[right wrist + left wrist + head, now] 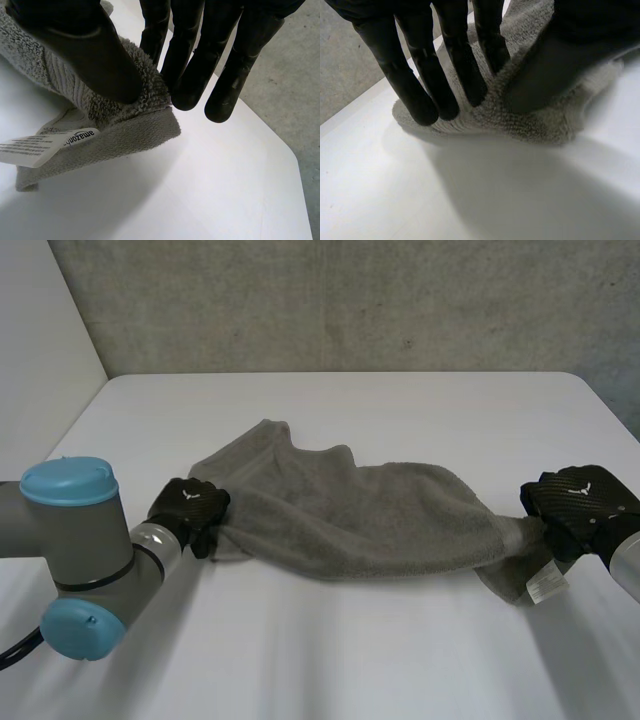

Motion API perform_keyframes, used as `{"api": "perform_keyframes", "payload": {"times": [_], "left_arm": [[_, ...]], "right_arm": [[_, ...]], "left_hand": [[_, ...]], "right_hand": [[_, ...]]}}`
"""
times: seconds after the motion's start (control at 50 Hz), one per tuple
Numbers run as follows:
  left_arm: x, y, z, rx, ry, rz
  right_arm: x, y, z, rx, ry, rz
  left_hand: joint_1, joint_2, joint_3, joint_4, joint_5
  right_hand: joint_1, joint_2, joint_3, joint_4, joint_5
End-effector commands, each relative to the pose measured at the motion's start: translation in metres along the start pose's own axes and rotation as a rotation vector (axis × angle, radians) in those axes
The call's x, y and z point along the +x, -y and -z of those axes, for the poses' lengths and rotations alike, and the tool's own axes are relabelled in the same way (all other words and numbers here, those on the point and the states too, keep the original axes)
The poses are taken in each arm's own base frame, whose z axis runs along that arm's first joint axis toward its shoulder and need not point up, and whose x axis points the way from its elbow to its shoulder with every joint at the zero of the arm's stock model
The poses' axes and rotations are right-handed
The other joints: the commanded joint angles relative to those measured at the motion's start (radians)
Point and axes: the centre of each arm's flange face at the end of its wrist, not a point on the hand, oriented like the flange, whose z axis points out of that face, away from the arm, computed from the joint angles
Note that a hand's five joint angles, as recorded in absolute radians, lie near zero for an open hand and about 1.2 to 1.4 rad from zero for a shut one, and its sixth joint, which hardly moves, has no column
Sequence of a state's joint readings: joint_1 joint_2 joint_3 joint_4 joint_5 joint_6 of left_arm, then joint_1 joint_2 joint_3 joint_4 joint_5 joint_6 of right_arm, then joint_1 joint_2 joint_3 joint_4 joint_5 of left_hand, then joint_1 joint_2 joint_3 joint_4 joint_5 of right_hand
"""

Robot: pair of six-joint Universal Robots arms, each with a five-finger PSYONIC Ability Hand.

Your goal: Fold the towel.

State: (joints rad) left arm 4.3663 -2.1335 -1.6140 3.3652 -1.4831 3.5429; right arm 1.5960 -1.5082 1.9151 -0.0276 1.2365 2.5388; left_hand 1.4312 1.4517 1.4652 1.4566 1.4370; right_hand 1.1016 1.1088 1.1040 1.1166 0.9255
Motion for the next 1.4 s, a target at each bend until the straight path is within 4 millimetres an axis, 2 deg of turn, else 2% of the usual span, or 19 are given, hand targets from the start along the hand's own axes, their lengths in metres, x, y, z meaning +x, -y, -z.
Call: {"api": "perform_keyframes", "payload": {"times": [0.02, 0.1, 0.14, 0.16, 0.2, 0.22, 0.26, 0.34, 0.42, 0.44, 0.56, 0.6, 0.7, 0.72, 0.76, 0.82, 0.92, 1.04, 1.4], "left_arm": [[-0.001, 0.012, 0.003, 0.025, 0.006, -0.001], [-0.007, 0.036, 0.013, 0.09, 0.025, -0.006], [-0.026, 0.082, 0.04, 0.218, 0.083, -0.001], [-0.026, 0.082, 0.04, 0.219, 0.083, -0.001], [-0.044, 0.126, 0.072, 0.363, 0.139, 0.035], [-0.045, 0.127, 0.073, 0.364, 0.139, 0.035], [-0.061, 0.167, 0.107, 0.51, 0.181, 0.093], [-0.068, 0.184, 0.13, 0.569, 0.187, 0.14], [-0.069, 0.176, 0.132, 0.507, 0.176, 0.168], [-0.066, 0.167, 0.126, 0.463, 0.165, 0.173], [-0.05, 0.134, 0.1, 0.308, 0.103, 0.182], [-0.043, 0.114, 0.086, 0.232, 0.08, 0.187], [-0.04, 0.094, 0.069, 0.165, 0.072, 0.194], [-0.04, 0.094, 0.069, 0.164, 0.072, 0.194], [-0.042, 0.088, 0.059, 0.149, 0.076, 0.199], [-0.052, 0.081, 0.048, 0.141, 0.106, 0.209], [-0.071, 0.069, 0.036, 0.111, 0.152, 0.23], [-0.07, 0.056, 0.027, 0.076, 0.148, 0.239], [-0.061, 0.052, 0.027, 0.068, 0.129, 0.235]], "right_arm": [[0.005, 0.005, -0.003, 0.016, -0.01, 0.002], [0.015, 0.021, -0.002, 0.068, -0.042, 0.018], [0.034, 0.066, 0.018, 0.21, -0.129, 0.056], [0.034, 0.067, 0.018, 0.211, -0.13, 0.057], [0.052, 0.117, 0.05, 0.382, -0.197, 0.05], [0.052, 0.118, 0.05, 0.383, -0.198, 0.05], [0.064, 0.148, 0.065, 0.47, -0.186, -0.009], [0.063, 0.159, 0.077, 0.45, -0.109, -0.058], [0.062, 0.133, 0.053, 0.248, 0.047, -0.15], [0.061, 0.121, 0.041, 0.169, 0.088, -0.17], [0.05, 0.102, 0.026, 0.051, 0.178, -0.128], [0.042, 0.092, 0.014, 0.023, 0.216, -0.134], [0.013, 0.073, -0.002, -0.013, 0.296, -0.15], [0.013, 0.073, -0.002, -0.013, 0.296, -0.15], [-0.011, 0.062, -0.002, -0.018, 0.333, -0.147], [-0.032, 0.049, 0.003, -0.012, 0.361, -0.136], [-0.06, 0.031, 0.016, 0.022, 0.393, -0.102], [-0.095, 0.004, 0.028, 0.013, 0.456, -0.073], [-0.118, -0.035, 0.021, -0.045, 0.457, 0.051]], "left_hand": [[-0.035, -0.055, -0.069, -0.06, -0.215], [-0.035, -0.055, -0.069, -0.06, -0.215], [-0.035, -0.055, -0.069, -0.06, -0.215], [-0.035, -0.055, -0.069, -0.06, -0.215], [-0.035, -0.055, -0.069, -0.06, -0.215], [-0.035, -0.055, -0.069, -0.06, -0.215], [-0.035, -0.055, -0.069, -0.06, -0.215], [-0.035, -0.055, -0.069, -0.06, -0.215], [-0.035, -0.055, -0.069, -0.06, -0.215], [-0.035, -0.055, -0.069, -0.06, -0.215], [-0.035, -0.055, -0.069, -0.06, -0.215], [-0.035, -0.055, -0.069, -0.06, -0.215], [-0.035, -0.055, -0.069, -0.06, -0.215], [-0.035, -0.055, -0.069, -0.06, -0.215], [-0.035, -0.055, -0.069, -0.06, -0.215], [-0.035, -0.055, -0.069, -0.06, -0.215], [-0.035, -0.055, -0.069, -0.06, -0.215], [-0.035, -0.055, -0.069, -0.06, -0.215], [-0.035, -0.055, -0.069, -0.06, -0.215]], "right_hand": [[0.017, 0.009, 0.014, 0.002, 0.018], [0.031, 0.024, 0.029, 0.016, 0.033], [0.04, 0.033, 0.038, 0.025, 0.042], [0.04, 0.033, 0.038, 0.025, 0.042], [0.04, 0.033, 0.038, 0.025, 0.042], [0.04, 0.033, 0.038, 0.025, 0.042], [0.04, 0.033, 0.038, 0.025, 0.042], [0.037, 0.03, 0.035, 0.022, 0.039], [0.031, 0.024, 0.029, 0.016, 0.033], [0.031, 0.024, 0.029, 0.016, 0.033], [0.017, 0.01, 0.014, 0.002, 0.018], [-0.059, -0.066, -0.061, -0.074, -0.057], [-0.364, -0.371, -0.366, -0.379, -0.362], [-0.365, -0.372, -0.367, -0.38, -0.363], [-0.663, -0.67, -0.665, -0.678, -0.661], [-0.77, -0.777, -0.772, -0.785, -0.768], [-0.77, -0.777, -0.772, -0.785, -0.768], [-0.758, -0.766, -0.761, -0.773, -0.757], [-0.603, -0.61, -0.605, -0.618, -0.601]]}}
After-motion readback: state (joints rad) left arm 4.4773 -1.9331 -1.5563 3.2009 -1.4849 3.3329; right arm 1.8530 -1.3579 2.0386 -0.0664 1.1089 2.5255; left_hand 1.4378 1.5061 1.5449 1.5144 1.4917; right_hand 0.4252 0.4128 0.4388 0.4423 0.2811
